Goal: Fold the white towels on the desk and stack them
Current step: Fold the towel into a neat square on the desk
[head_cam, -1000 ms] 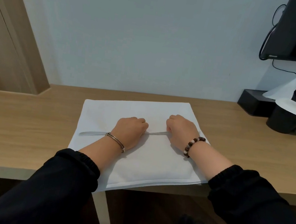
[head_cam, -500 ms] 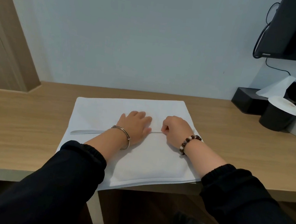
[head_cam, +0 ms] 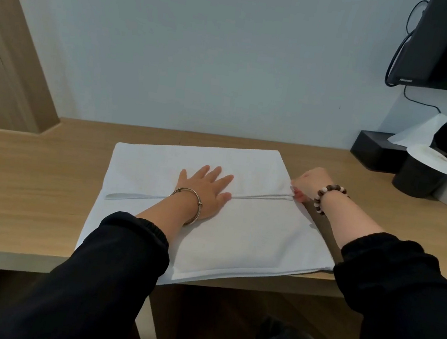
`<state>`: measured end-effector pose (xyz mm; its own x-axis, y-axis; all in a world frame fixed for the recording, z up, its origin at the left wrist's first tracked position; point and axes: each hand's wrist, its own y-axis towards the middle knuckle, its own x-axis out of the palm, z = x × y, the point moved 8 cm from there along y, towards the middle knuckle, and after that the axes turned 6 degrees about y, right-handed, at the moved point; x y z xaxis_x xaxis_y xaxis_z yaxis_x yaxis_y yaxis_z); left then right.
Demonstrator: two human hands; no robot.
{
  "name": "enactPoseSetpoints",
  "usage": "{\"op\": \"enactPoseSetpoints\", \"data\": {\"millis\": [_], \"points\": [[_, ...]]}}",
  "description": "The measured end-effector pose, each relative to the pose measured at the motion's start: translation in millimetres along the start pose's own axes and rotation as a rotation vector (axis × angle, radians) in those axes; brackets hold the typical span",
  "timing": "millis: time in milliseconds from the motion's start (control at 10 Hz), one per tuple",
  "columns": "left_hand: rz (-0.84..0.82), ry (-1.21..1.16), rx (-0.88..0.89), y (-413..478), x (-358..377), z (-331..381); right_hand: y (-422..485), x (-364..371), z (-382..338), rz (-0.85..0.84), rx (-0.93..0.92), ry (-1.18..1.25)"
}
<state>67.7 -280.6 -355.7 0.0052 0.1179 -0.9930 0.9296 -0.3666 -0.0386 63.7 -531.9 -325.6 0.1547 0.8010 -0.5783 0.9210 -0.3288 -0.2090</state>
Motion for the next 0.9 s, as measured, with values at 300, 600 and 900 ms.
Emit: {"op": "enactPoseSetpoints", "data": {"millis": [300,600,900], "points": [[0.021,-0.008,-0.006,0.3,0.2,0.8,-15.2,-5.3,-4.1,-0.016,0.061,-0.222],[0.014,-0.011,-0.014,-1.3,-0.7,1.0,-11.4,-0.7,0.4,-0.121,0.112,-0.097],[0.01,-0.014,-0.021,-1.4,-1.2,1.3,-9.9,5.3,8.1,-0.089,0.114,-0.206]]}}
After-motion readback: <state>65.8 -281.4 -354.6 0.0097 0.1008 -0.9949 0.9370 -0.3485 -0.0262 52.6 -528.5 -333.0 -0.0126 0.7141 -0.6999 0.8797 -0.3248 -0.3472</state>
